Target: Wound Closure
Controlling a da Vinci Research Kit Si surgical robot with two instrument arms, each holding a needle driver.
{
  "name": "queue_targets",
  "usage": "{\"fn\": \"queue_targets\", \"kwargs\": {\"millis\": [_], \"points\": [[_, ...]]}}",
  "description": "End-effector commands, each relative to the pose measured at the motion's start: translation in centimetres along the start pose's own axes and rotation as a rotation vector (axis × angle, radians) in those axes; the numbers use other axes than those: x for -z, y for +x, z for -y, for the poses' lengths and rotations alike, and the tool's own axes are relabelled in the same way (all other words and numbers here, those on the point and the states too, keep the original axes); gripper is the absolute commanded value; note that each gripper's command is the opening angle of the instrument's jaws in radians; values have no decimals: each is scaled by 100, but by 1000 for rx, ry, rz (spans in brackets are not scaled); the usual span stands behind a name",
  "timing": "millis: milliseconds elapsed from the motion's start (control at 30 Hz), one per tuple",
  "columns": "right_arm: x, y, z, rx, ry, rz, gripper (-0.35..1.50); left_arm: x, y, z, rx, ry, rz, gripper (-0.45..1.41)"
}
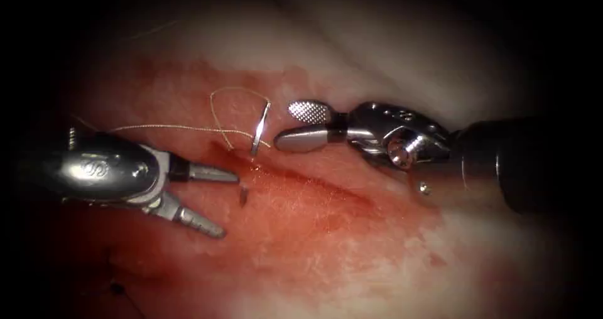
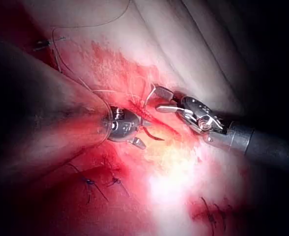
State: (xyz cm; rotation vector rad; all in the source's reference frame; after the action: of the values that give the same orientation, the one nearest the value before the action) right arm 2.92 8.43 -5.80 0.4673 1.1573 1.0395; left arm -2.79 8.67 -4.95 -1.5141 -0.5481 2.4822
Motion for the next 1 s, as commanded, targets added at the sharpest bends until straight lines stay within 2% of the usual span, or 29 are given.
{"fn": "queue_targets", "kwargs": {"millis": [33,233,333,433,567,600,767,833,867,933,967,1000], "points": [[-10,-3,0,1,5,-1,116,-9,-4,0,-2,-3,-3,64],[-9,-4,-2,9,4,-1,116,-31,-10,11,-18,-51,-49,47],[-9,-5,-4,10,4,-1,116,-35,-10,11,-24,-89,-62,21],[-9,-5,-3,5,4,-2,116,-35,-12,11,-28,-97,-79,-35],[-9,-6,-3,-1,5,-2,114,-38,-21,9,103,-122,-68,-35],[-9,-6,-3,-1,5,-2,114,-39,-25,7,218,-153,-61,-35],[-2,-2,6,-8,45,14,109,-35,-24,0,367,-225,-42,-35],[12,2,23,-23,99,39,69,-33,-24,0,382,-245,-54,-35],[17,3,30,-8,122,48,30,-32,-24,0,379,-249,-54,-35],[29,4,48,22,146,56,-22,-31,-25,3,376,-259,-55,-35],[38,1,64,56,164,61,-35,-29,-26,7,375,-255,-61,-35],[41,-1,70,68,170,66,-35,-27,-26,10,376,-250,-67,-35]]}}
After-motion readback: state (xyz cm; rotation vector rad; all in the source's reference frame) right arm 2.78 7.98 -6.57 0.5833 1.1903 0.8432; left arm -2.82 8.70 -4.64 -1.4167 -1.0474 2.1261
